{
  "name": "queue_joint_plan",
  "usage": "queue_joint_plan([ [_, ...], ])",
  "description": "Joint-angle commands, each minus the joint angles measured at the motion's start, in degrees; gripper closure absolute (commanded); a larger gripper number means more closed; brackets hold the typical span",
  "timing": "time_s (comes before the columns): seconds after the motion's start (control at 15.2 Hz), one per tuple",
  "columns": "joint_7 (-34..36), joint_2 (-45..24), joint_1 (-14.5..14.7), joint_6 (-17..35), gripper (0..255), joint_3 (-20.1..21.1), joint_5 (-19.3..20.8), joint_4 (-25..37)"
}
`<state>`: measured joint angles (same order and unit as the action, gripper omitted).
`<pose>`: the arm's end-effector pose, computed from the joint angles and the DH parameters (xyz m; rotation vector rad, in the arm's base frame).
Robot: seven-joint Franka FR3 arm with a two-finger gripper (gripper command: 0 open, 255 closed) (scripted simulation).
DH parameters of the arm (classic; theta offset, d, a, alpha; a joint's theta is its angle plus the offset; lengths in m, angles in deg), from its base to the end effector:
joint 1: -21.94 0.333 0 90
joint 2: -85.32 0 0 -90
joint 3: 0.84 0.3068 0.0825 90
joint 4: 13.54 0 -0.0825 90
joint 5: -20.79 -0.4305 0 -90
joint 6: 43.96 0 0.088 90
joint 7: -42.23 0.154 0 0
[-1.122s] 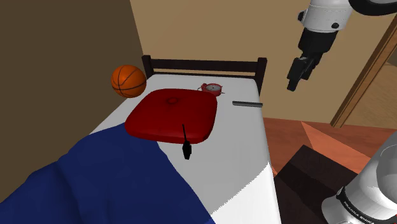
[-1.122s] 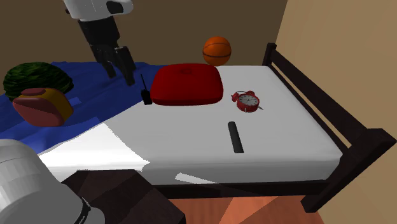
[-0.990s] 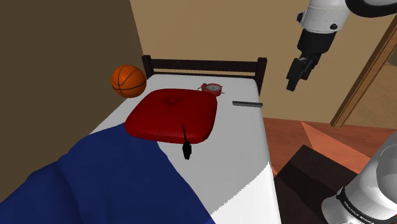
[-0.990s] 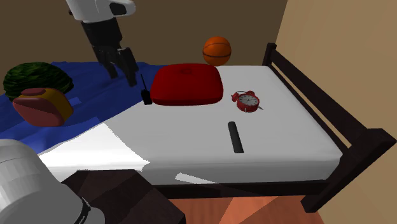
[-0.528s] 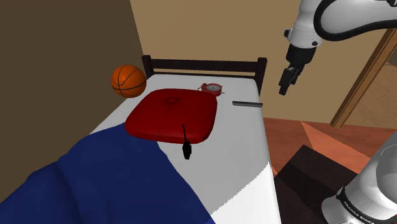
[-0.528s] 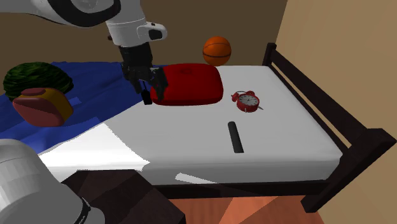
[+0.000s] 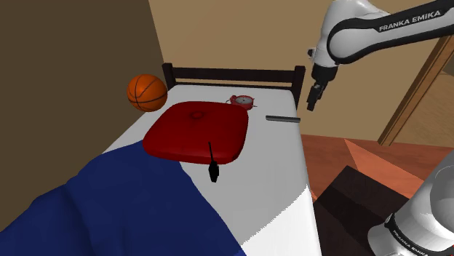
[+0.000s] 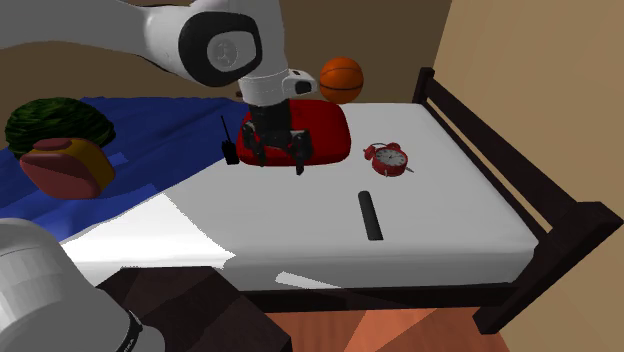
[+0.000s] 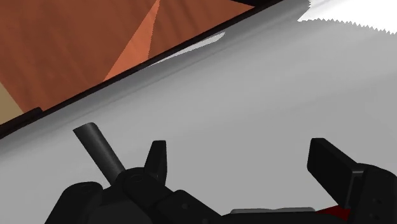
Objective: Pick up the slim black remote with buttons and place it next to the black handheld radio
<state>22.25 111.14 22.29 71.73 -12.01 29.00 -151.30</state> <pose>0.4594 -0.0999 0.4088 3.0592 0.3608 0.0714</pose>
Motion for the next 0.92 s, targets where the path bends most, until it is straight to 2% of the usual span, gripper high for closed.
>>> queue_joint_plan([
  [0.0, -3.1, -4.0, 0.1, 3.3, 0, -1.7, 0.1, 0.9],
  [0.4, -12.6, -17.2, 0.7, 10.9, 0, -5.8, -2.2, 6.6],
  [0.86, -24.7, -33.7, -0.2, 16.5, 0, -7.5, -8.5, 17.0],
])
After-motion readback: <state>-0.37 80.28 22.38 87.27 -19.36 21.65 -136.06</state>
